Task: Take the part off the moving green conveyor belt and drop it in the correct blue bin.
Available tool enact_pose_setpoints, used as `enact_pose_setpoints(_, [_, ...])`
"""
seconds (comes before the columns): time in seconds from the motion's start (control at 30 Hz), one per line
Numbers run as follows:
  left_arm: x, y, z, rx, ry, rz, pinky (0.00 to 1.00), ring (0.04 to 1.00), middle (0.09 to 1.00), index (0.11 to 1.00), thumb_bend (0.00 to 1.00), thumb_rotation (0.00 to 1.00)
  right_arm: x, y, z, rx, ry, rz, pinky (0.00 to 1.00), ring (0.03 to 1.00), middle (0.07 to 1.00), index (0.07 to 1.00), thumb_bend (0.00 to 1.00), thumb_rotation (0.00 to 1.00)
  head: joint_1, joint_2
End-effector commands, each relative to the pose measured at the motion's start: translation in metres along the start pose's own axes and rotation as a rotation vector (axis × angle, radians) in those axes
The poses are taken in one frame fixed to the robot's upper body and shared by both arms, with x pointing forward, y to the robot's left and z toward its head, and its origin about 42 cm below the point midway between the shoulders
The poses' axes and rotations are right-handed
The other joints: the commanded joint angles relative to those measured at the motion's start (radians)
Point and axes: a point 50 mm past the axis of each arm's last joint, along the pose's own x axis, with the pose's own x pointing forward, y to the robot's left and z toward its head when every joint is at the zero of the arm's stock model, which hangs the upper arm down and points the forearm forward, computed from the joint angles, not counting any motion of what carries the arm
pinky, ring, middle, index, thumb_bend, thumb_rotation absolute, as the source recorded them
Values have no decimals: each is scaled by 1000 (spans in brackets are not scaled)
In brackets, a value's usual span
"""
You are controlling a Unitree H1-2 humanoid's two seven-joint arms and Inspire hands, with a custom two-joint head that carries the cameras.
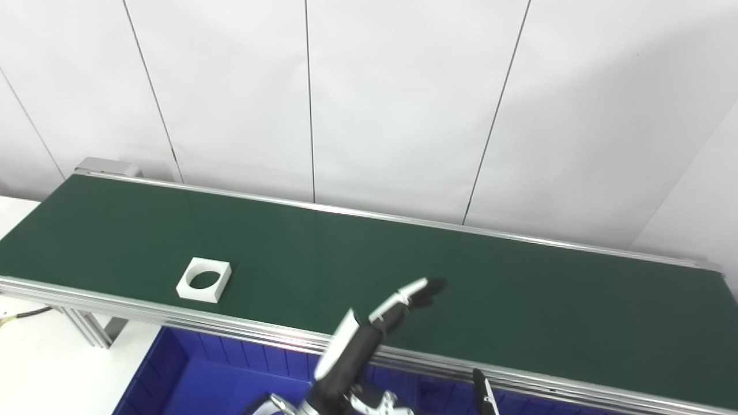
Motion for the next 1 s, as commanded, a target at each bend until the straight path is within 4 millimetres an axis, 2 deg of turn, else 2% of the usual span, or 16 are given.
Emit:
enact_pose_setpoints(0.0, [21,14,13,75,-120,-25,783,861,879,882,986,424,8,3,11,21,-76,-6,1000,1000,999,1000,935,1000,3,0])
enact_pose_setpoints(0.13, [39,37,18,222,-177,-63,810,873,882,914,955,398,9,5,12,24,-81,-6,1000,1000,1000,1000,931,1000,5,2])
enact_pose_setpoints(0.27, [61,65,20,473,-200,-123,769,866,875,915,936,415,9,6,14,29,-84,-5,1000,1000,1000,1000,922,1000,5,2])
enact_pose_setpoints(0.43, [89,102,21,715,-200,-236,795,832,845,876,995,203,10,6,15,46,-85,-4,1000,1000,1000,1000,949,1000,11,5])
enact_pose_setpoints(0.57, [111,127,16,860,-194,-360,775,823,833,871,1000,214,10,7,15,50,-86,-1,1000,1000,1000,1000,952,1000,16,5])
enact_pose_setpoints(0.87, [130,158,-2,1032,-112,-518,741,803,819,867,1000,212,9,8,15,45,-84,0,1000,1000,1000,1000,935,1000,16,6])
enact_pose_setpoints(0.97, [131,169,-14,1087,-51,-560,733,789,814,862,1000,167,10,8,15,47,-85,-1,1000,1000,1000,1000,937,1000,14,7])
